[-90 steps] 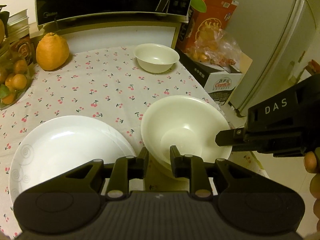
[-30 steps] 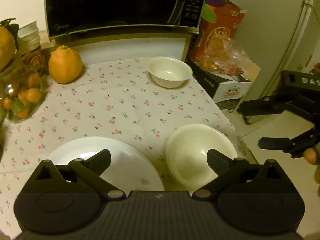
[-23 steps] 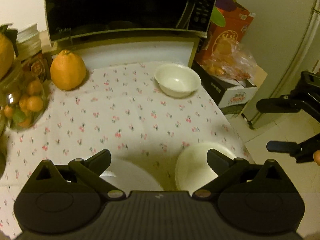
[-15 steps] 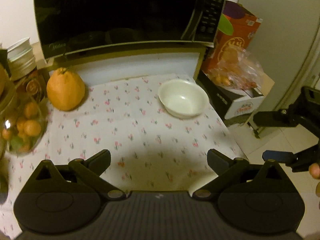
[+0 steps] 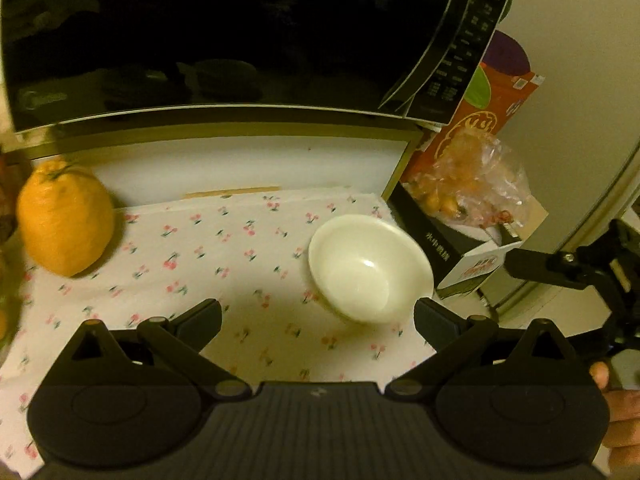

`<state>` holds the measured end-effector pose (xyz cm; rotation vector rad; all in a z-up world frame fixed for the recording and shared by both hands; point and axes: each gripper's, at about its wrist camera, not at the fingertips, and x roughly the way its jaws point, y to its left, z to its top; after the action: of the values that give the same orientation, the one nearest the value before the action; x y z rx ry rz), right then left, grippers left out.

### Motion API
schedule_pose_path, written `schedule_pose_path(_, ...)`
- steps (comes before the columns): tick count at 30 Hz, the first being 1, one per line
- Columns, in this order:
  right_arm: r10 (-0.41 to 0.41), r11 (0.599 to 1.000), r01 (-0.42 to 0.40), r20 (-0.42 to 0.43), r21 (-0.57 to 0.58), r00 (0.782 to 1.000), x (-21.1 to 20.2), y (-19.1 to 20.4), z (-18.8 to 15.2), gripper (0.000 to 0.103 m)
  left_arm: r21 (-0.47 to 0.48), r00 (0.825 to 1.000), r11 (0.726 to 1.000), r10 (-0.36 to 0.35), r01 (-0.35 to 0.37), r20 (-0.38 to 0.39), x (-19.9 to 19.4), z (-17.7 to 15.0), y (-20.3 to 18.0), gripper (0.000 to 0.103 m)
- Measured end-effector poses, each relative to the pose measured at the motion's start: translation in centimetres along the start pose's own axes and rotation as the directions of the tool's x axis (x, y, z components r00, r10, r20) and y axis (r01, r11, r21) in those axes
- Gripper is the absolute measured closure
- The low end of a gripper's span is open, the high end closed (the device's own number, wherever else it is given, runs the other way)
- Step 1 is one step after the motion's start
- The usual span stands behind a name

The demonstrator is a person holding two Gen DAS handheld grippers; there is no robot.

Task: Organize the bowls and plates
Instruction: 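Move both grippers to the rim of the nested white bowls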

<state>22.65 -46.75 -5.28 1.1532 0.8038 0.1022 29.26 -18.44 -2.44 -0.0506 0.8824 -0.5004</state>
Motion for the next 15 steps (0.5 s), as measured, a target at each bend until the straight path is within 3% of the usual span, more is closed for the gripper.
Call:
schedule_pose_path(8,0.032,0.999,-0.032,-0.013,-0.028,0.999,2.7,-0.5,1.7,0.013,0.003,0.998,0.998,-0.065,0.065,-0.011,2.6,1.0,0.1,0.005)
schedule_pose_path(15,0.015,0.999,-0.014,0.012,-0.043,1.000,3.9,-0.8,2.1,0.017,-0.020,0.997,0.997,-0.073,0.073,-0.013,4.2,1.4,0.5,0.021)
